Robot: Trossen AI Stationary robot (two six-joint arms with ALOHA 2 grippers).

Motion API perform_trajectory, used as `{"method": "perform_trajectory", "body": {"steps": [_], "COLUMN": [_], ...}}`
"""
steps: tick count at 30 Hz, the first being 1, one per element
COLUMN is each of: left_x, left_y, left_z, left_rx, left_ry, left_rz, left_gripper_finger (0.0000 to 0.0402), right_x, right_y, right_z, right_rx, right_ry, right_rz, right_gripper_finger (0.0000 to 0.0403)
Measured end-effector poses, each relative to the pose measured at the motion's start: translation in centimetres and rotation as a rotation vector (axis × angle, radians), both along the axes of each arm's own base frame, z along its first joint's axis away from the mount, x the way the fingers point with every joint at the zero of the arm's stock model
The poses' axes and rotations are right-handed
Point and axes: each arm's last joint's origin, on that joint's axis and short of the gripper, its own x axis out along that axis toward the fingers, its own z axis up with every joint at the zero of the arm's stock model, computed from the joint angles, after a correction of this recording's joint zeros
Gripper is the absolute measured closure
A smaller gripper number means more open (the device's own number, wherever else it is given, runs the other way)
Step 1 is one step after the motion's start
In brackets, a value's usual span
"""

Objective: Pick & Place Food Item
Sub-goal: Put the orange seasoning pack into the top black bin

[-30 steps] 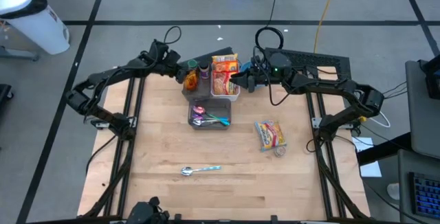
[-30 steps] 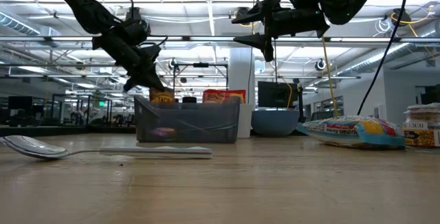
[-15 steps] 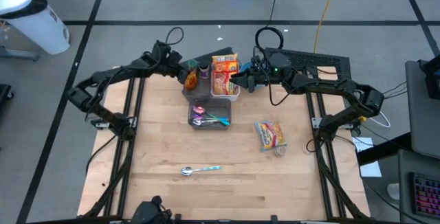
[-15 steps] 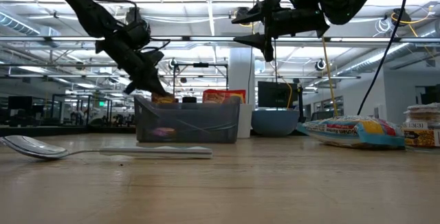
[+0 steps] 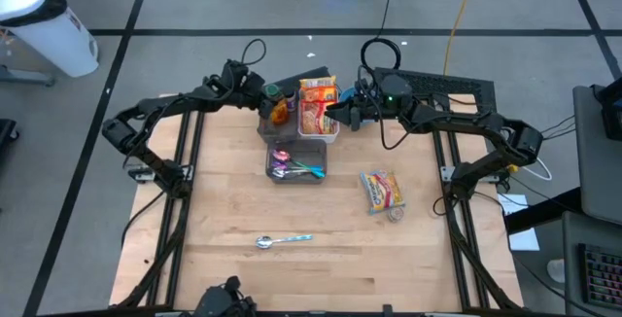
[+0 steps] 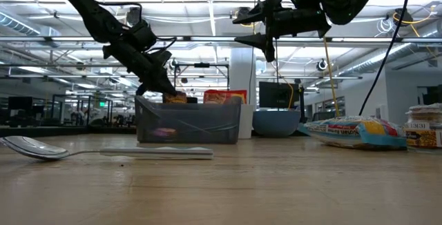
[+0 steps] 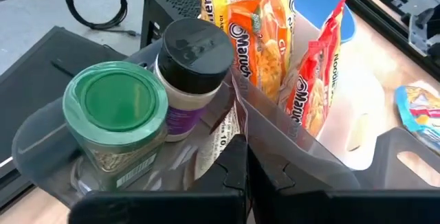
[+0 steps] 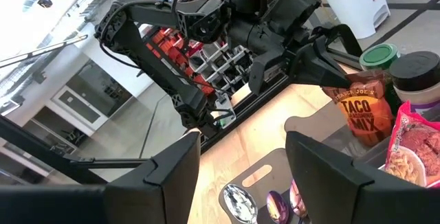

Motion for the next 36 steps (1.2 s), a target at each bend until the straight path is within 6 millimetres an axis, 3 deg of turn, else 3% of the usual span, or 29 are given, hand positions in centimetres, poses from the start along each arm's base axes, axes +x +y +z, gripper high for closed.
{"method": "perform_trajectory", "body": {"steps": [28, 36], "left_x": [2.5, 3.5], "left_y": [-1.6, -1.3], "left_z": [0.4, -0.9], "left_rx": [0.078, 0.041], "left_ry": [0.014, -0.003], "left_rz": [0.065, 0.073], "left_gripper_finger": [0.0401, 0.0401], "right_x": [0.0, 0.0], "right_y": [0.0, 0.0], "right_z": [0.0, 0.0], "right_rx": [-0.025, -0.025], "right_ry": [0.001, 0.001], "right_rz": [0.001, 0.002], "right_gripper_finger": [0.0195, 0.0195]}}
